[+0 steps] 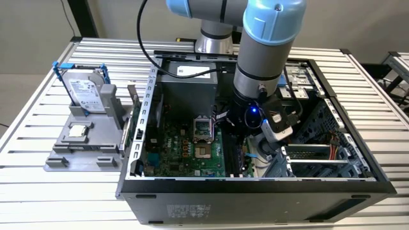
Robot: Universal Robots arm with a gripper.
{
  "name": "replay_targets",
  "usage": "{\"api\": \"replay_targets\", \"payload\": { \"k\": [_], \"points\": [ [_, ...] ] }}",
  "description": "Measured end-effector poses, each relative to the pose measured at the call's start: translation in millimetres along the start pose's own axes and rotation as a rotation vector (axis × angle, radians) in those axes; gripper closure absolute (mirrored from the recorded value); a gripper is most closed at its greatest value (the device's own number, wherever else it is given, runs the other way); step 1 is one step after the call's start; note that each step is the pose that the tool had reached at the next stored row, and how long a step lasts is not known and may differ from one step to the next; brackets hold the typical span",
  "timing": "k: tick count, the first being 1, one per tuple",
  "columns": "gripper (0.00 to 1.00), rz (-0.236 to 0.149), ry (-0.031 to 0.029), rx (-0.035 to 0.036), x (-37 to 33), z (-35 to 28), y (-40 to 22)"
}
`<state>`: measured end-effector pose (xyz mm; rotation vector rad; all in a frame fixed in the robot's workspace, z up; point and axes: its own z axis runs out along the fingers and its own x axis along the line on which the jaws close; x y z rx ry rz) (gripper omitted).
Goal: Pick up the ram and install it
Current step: 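Insert the ram into the slot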
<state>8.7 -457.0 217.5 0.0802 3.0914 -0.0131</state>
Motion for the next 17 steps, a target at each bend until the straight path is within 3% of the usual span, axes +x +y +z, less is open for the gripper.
{"api": "replay_targets", "payload": {
  "k": [10,17],
  "points": [
    [1.0,-0.01,0.0001,-0.0005,0.0,0.1,0.0],
    [1.0,-0.014,0.0001,-0.0007,-0.1,-4.3,0.0]
  ]
}}
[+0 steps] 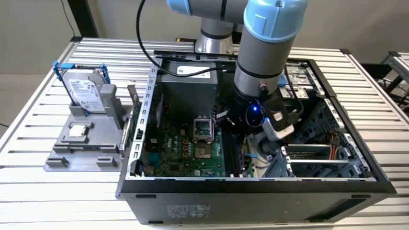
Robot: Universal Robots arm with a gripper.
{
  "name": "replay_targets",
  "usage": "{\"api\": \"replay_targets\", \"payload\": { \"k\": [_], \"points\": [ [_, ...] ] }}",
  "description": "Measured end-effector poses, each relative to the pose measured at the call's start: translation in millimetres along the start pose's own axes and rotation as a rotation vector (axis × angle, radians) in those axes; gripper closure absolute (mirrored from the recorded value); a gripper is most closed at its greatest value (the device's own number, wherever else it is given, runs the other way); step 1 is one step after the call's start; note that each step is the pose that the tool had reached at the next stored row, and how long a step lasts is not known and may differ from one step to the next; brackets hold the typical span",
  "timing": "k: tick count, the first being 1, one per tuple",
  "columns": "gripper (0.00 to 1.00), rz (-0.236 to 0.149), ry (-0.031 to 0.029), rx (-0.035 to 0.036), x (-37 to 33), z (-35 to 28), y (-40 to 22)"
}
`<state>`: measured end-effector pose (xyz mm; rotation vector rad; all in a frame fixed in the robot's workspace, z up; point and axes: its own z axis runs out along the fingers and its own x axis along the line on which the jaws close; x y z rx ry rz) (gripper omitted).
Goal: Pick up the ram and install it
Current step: 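Insert the ram into the slot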
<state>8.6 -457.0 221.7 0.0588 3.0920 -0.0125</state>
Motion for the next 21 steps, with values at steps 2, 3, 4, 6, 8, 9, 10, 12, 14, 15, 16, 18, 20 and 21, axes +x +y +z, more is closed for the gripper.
{"api": "replay_targets", "payload": {
  "k": [2,3,4,6,8,9,10,12,14,15,16,18,20,21],
  "points": [
    [1.0,-0.004,0.0,-0.0001,0.3,-0.1,0.0],
    [1.0,-0.009,0.0,-0.0002,0.4,-0.1,0.0],
    [1.0,-0.014,-0.0001,-0.0003,0.6,-0.2,-0.1],
    [1.0,-0.019,0.0,-0.0005,0.8,-0.2,-0.1],
    [1.0,-0.019,0.0001,-0.0001,0.8,-0.1,-0.1],
    [1.0,-0.019,0.0001,-0.0002,0.8,0.4,-0.1],
    [1.0,-0.019,0.0,0.0,0.9,0.9,0.0],
    [1.0,-0.019,0.0001,0.0004,1.0,1.4,0.1],
    [1.0,-0.021,0.0,0.0003,1.2,1.4,0.1],
    [1.0,-0.022,-0.0001,0.0,1.2,1.5,0.1],
    [1.0,-0.022,-0.0001,-0.0001,1.3,1.8,0.1],
    [1.0,-0.022,0.0,0.0,1.4,2.1,0.1],
    [1.0,-0.023,0.0,0.0001,1.5,2.4,0.1],
    [1.0,-0.023,0.0,0.0002,1.5,2.7,0.1]
  ]
}}
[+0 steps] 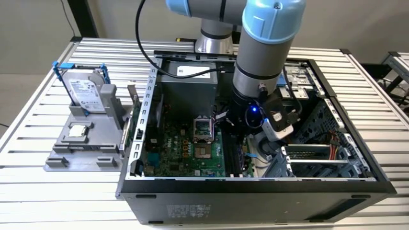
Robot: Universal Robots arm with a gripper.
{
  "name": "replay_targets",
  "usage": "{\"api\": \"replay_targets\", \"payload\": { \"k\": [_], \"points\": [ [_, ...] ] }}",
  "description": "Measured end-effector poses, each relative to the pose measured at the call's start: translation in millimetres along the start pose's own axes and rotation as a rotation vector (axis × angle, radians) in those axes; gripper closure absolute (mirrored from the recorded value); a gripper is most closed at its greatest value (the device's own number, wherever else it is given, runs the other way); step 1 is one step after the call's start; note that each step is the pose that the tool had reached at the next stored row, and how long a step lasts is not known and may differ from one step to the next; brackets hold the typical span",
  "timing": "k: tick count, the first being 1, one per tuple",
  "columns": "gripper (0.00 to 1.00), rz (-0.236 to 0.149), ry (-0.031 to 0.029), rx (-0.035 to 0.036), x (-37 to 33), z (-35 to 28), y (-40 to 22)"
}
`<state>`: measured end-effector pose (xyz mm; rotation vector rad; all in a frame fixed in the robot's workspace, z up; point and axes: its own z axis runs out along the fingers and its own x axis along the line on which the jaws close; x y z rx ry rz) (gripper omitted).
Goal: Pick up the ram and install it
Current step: 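Insert the ram into the slot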
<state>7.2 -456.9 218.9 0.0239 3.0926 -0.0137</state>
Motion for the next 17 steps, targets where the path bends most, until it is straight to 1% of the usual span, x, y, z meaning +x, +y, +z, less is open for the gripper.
{"api": "replay_targets", "payload": {
  "k": [7,9,13,17],
  "points": [
    [1.0,-0.004,0.001,-0.0003,0.5,0.7,0.0],
    [1.0,-0.005,0.0012,-0.0017,0.5,1.1,0.1],
    [1.0,-0.005,0.0021,-0.0002,0.4,0.7,-0.1],
    [1.0,-0.005,0.0023,-0.0003,0.5,2.5,-0.1]
  ]
}}
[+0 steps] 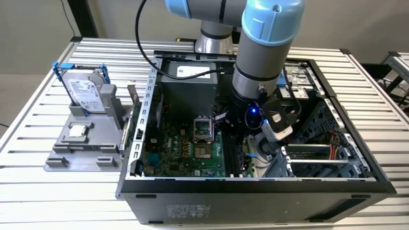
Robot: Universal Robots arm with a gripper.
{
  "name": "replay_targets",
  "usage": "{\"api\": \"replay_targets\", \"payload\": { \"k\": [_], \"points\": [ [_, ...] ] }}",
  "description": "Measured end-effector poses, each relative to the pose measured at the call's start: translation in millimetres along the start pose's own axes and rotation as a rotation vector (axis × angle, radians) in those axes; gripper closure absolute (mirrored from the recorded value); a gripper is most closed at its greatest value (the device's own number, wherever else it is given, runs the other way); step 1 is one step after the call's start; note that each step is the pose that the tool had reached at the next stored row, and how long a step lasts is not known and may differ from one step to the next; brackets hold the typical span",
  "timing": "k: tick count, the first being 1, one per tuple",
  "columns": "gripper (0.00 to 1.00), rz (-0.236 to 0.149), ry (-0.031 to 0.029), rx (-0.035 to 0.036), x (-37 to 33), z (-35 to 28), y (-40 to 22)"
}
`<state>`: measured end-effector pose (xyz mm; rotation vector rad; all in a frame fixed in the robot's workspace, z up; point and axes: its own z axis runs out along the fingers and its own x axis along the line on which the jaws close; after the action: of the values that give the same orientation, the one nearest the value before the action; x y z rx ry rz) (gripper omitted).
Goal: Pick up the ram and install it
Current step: 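Insert the ram into the slot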
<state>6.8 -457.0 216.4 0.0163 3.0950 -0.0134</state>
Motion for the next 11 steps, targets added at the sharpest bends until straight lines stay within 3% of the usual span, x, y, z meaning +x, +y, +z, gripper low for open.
{"api": "replay_targets", "payload": {
  "k": [11],
  "points": [
    [1.0,0.011,0.0,0.0017,0.5,1.2,0.8]
  ]
}}
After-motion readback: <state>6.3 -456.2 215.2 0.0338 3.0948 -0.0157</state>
